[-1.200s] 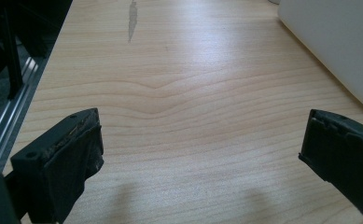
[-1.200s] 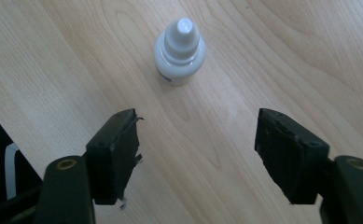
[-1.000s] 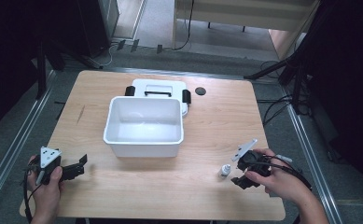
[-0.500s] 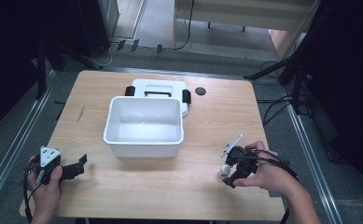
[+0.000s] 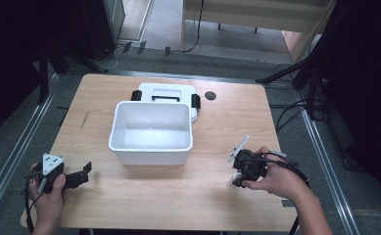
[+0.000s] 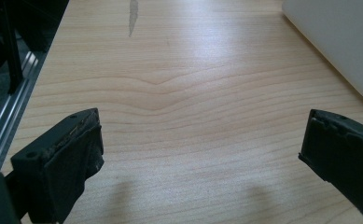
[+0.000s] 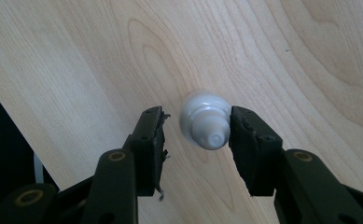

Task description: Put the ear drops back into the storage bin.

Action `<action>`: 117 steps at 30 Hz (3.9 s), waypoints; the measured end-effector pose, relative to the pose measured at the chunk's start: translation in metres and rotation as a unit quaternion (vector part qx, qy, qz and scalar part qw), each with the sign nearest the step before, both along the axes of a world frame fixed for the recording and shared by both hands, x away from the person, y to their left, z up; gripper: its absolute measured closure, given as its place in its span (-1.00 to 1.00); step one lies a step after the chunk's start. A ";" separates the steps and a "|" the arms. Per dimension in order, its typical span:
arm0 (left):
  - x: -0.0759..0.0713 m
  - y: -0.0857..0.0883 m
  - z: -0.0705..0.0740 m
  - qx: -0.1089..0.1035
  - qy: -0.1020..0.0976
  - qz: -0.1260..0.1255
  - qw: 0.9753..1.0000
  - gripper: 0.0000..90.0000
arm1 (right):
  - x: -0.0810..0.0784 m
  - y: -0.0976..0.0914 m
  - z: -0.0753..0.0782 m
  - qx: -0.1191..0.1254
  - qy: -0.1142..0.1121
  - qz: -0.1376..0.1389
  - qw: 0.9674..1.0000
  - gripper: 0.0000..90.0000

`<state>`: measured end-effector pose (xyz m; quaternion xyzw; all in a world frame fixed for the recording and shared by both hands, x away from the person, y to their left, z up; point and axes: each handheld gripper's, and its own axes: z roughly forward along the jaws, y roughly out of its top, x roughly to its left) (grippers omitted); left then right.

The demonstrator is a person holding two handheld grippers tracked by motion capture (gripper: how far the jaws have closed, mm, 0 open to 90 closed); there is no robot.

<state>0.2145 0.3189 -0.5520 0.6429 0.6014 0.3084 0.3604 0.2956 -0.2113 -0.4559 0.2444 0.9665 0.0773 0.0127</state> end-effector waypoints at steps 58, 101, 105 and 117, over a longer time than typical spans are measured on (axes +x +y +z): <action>0.000 0.001 0.000 -0.004 0.001 -0.003 1.000 -1.00 | 0.054 0.071 0.090 -0.036 -0.030 0.102 0.994 0.60; 0.000 0.001 0.000 -0.007 -0.001 -0.005 1.000 -1.00 | 0.078 0.179 0.155 -0.022 -0.057 0.162 0.985 0.60; 0.000 0.002 0.000 -0.008 -0.001 -0.005 1.000 -1.00 | 0.080 0.189 0.152 -0.022 -0.057 0.172 0.983 0.60; 0.000 0.002 0.000 -0.011 0.000 -0.005 1.000 -1.00 | 0.089 0.194 0.138 -0.030 -0.049 0.167 0.984 0.60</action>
